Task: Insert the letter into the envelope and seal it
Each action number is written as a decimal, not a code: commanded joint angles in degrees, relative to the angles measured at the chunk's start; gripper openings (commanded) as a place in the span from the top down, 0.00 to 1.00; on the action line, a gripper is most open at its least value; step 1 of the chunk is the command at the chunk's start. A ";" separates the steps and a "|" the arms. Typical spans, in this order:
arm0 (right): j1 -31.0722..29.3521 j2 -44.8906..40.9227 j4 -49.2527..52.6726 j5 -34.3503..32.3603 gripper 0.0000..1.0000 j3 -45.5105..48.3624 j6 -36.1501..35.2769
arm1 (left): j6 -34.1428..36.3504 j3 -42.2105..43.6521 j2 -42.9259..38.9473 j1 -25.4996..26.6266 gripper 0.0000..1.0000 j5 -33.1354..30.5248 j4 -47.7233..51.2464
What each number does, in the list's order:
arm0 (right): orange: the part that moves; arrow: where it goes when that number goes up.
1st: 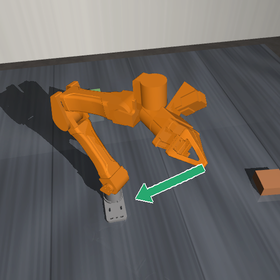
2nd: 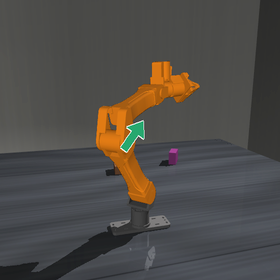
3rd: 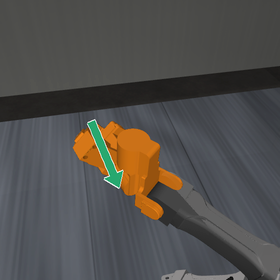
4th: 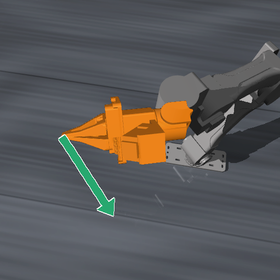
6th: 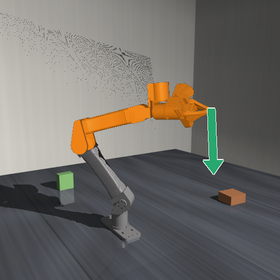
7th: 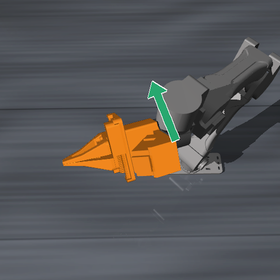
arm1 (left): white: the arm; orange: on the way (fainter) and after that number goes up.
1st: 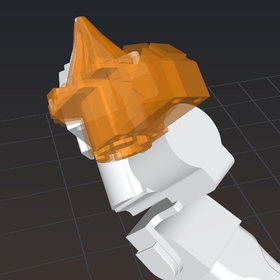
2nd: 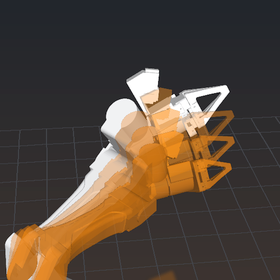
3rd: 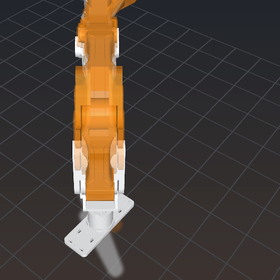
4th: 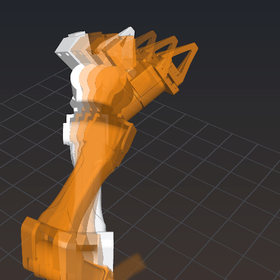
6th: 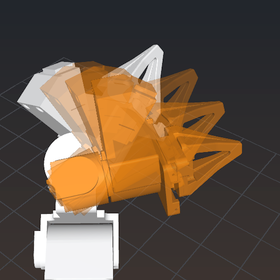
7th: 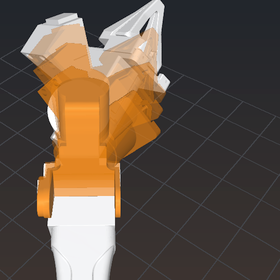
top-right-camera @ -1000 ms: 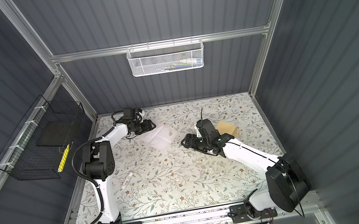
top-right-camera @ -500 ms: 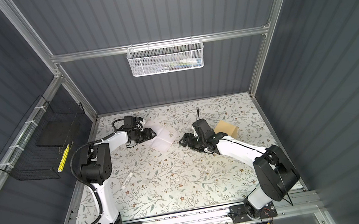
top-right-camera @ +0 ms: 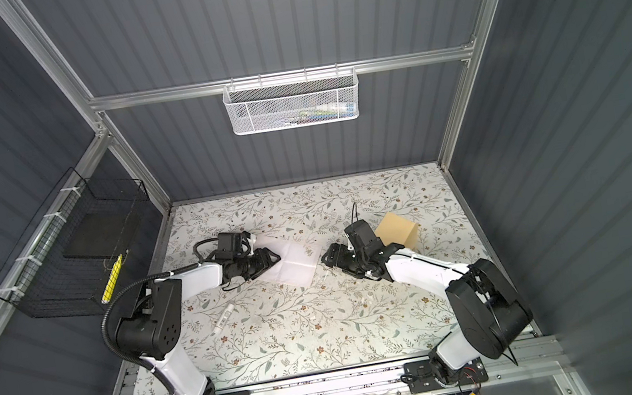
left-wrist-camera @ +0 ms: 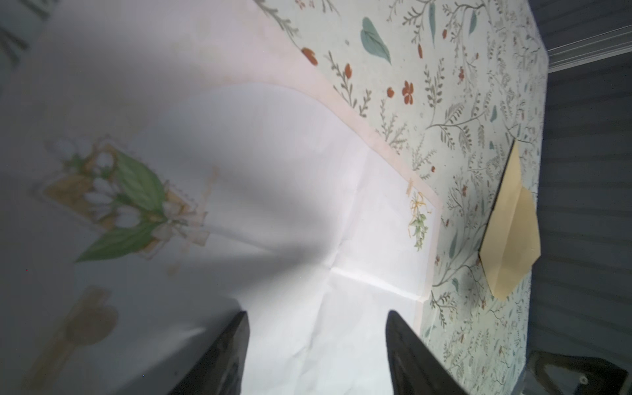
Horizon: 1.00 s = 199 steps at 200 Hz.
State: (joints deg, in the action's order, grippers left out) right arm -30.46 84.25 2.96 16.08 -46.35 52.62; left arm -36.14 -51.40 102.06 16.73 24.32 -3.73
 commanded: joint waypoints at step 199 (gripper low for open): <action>16.22 -19.50 1.61 15.90 0.06 17.37 -10.98 | -4.64 -5.27 -19.00 18.64 0.20 -16.13 23.28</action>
State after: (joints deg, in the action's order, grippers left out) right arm -14.33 64.82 6.81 29.58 -29.63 43.20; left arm -45.84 -56.36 81.97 36.27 10.39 10.98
